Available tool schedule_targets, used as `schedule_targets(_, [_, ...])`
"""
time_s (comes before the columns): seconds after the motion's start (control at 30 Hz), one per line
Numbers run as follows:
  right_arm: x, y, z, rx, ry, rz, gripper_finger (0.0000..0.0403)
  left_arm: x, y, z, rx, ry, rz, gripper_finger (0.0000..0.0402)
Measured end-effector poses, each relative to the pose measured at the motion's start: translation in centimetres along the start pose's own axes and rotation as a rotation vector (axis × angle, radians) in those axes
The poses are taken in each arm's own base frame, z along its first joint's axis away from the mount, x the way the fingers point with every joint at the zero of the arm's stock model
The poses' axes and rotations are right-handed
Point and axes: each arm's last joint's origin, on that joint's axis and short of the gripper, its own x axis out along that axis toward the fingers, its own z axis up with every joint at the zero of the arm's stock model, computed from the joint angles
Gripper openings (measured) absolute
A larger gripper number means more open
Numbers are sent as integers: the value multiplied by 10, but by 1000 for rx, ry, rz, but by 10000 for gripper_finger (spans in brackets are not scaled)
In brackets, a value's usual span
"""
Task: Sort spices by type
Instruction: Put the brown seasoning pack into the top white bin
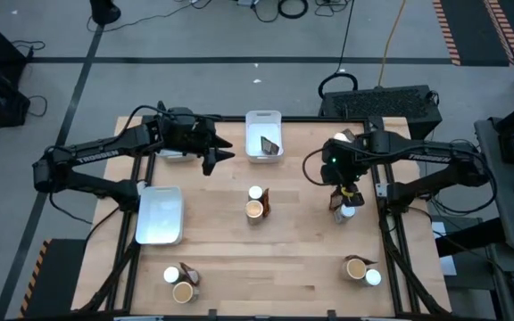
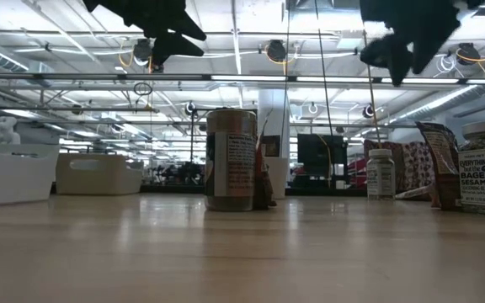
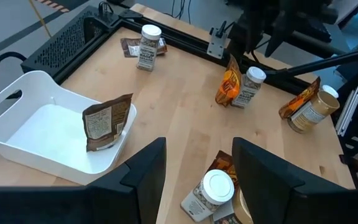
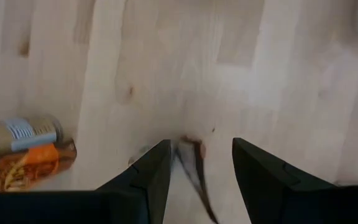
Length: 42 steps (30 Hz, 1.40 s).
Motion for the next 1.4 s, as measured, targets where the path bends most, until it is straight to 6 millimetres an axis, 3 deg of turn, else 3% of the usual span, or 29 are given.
schedule_targets(0.37, [44, -4, -21, -20, 121, 3, 155, 0, 0, 0, -2, 2, 1, 189])
schedule_targets(1.0, [87, -8, -37, -39, 123, -26, 155, 0, 0, 0, -8, 3, 1, 189])
schedule_targets(1.4, [98, -8, -44, -33, 130, -20, 154, 0, 0, 0, -8, 3, 1, 189])
